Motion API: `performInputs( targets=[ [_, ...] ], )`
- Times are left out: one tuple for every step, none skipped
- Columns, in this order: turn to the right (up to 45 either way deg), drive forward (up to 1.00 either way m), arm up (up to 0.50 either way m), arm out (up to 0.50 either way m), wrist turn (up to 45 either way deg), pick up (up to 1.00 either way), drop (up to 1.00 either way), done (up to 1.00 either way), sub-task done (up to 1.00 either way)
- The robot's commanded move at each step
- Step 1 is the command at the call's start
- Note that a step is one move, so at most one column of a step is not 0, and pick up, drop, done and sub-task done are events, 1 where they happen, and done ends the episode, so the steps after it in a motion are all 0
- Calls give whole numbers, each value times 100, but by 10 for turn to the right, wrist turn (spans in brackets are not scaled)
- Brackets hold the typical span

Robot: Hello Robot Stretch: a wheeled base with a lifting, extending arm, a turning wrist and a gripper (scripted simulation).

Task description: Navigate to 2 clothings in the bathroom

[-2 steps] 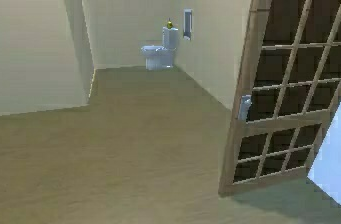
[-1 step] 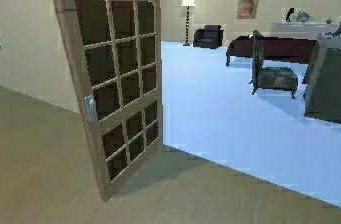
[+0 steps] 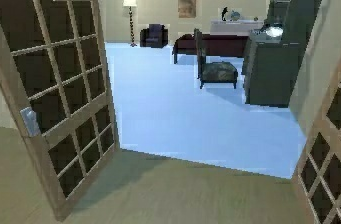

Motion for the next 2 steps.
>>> performInputs(
  targets=[
    [0, 100, 0, 0, 0, 0, 0, 0, 0],
    [30, 0, 0, 0, 0, 0, 0, 0, 0]
  ],
)
